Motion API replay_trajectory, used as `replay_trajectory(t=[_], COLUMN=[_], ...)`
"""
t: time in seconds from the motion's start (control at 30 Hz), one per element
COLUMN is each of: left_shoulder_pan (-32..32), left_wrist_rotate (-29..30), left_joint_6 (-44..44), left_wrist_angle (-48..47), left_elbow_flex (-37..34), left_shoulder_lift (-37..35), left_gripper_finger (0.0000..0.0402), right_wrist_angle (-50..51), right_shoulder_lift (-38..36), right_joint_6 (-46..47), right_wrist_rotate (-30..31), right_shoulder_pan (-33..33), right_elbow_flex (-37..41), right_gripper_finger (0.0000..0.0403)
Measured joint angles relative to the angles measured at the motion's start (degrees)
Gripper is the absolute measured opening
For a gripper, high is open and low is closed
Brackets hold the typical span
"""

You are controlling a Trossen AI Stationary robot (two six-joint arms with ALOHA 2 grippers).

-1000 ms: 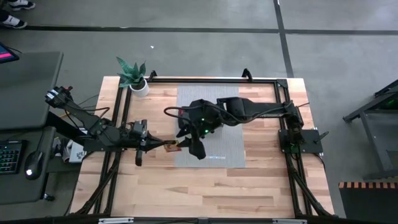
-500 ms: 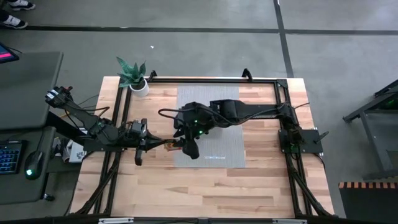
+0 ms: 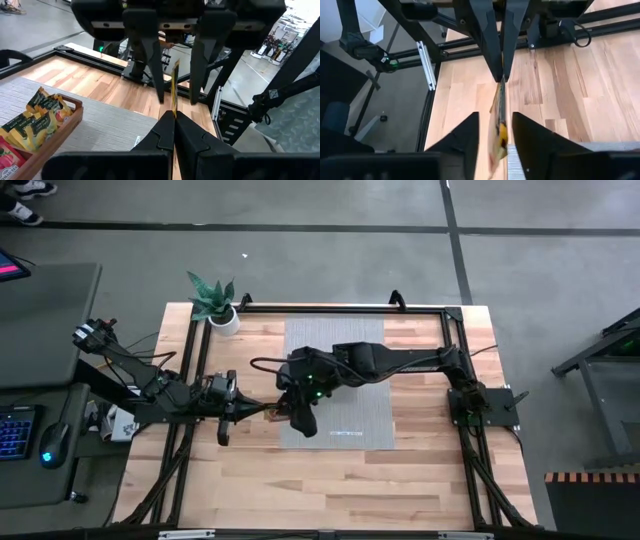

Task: Pick & Place Tea
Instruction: Put the orange tea bag into the right section of the wooden organizer

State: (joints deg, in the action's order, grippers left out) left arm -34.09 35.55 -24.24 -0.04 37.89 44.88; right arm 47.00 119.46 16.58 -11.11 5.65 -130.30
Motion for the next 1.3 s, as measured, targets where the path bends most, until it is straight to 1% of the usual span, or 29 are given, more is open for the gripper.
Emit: replay_trajectory(t=[0.13, 0.27, 0.3, 0.5, 0.67, 0.77, 0.83, 0.97, 1.13, 1.2, 1.3], left_shoulder_pan=[0.00, 0.00, 0.00, 0.00, 0.00, -0.02, -0.03, -0.04, -0.04, -0.06, -0.06], left_wrist_rotate=[0.02, 0.00, 0.01, 0.07, 1.67, 1.90, 3.29, 5.80, 6.14, 6.14, 6.06], left_joint_6=[0.01, 0.01, 0.01, -1.11, -1.98, -1.89, -2.04, -5.47, -10.68, -12.72, -15.18], left_wrist_angle=[-0.08, -0.07, -0.05, -0.59, -1.93, -2.40, -3.41, -6.79, -11.19, -12.26, -15.18], left_elbow_flex=[0.00, 0.00, 0.00, 0.00, -0.02, -0.02, -0.02, -0.02, -0.03, -0.04, -0.04], left_shoulder_lift=[0.00, 0.00, 0.00, -0.04, -0.02, -0.02, -0.02, -0.31, -0.55, -0.55, -1.21], left_gripper_finger=[0.0000, 0.0000, 0.0000, 0.0000, 0.0011, 0.0032, 0.0054, 0.0110, 0.0179, 0.0198, 0.0211], right_wrist_angle=[-0.19, -0.53, -0.56, -0.34, 1.40, 1.86, 2.38, 6.87, 11.30, 12.47, 15.34], right_shoulder_lift=[0.20, 0.26, 0.26, 0.26, 0.24, 0.24, 0.24, 0.24, -0.05, -0.70, -2.25], right_joint_6=[-0.11, -0.51, -0.55, -0.50, -1.45, -1.64, -1.64, -1.73, -3.29, -3.65, -3.95], right_wrist_rotate=[0.26, 0.02, 0.14, 1.53, 4.95, 5.47, 6.42, 11.06, 14.59, 15.43, 17.24], right_shoulder_pan=[-0.02, -0.02, -0.02, -0.02, 0.00, 0.00, 0.02, 0.02, -0.45, -0.86, -1.68], right_elbow_flex=[0.00, 0.00, 0.00, 0.00, 0.00, 0.00, 0.00, 0.00, 0.00, 0.00, 0.00], right_gripper_finger=[0.0073, 0.0013, 0.0007, 0.0003, 0.0002, 0.0001, 0.0001, 0.0001, 0.0000, 0.0000, 0.0000])
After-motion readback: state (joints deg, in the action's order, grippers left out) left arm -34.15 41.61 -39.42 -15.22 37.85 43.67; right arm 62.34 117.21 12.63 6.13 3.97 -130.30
